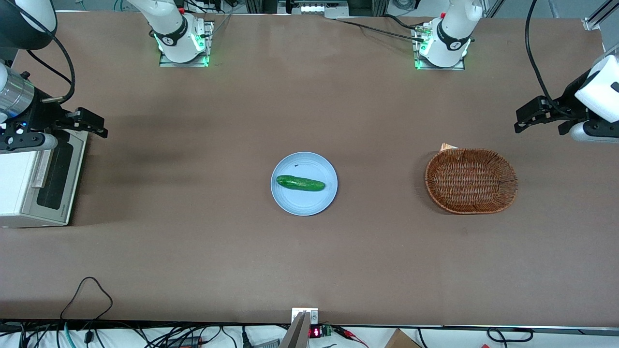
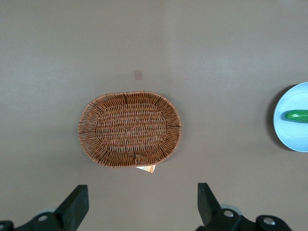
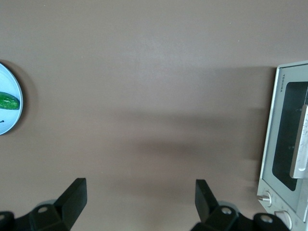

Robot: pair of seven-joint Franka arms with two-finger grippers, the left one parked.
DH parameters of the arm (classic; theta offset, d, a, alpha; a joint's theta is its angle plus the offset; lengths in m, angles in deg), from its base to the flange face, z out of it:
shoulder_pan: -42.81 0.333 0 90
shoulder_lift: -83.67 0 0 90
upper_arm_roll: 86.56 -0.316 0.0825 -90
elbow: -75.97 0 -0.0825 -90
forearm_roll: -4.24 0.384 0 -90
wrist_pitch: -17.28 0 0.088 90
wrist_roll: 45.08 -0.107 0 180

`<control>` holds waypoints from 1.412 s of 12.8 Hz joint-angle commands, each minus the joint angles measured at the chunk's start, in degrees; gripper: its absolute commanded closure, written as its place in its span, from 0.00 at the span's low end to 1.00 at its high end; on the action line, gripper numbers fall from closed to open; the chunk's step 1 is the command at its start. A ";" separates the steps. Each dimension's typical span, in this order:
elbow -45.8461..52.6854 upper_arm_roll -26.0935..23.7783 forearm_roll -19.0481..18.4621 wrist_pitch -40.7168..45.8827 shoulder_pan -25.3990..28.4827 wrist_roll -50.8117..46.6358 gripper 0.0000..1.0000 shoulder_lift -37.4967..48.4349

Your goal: Open oven door with right arm only

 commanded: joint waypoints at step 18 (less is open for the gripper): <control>1.64 -0.58 -0.23 2.80 -0.75 0.21 0.00 -0.41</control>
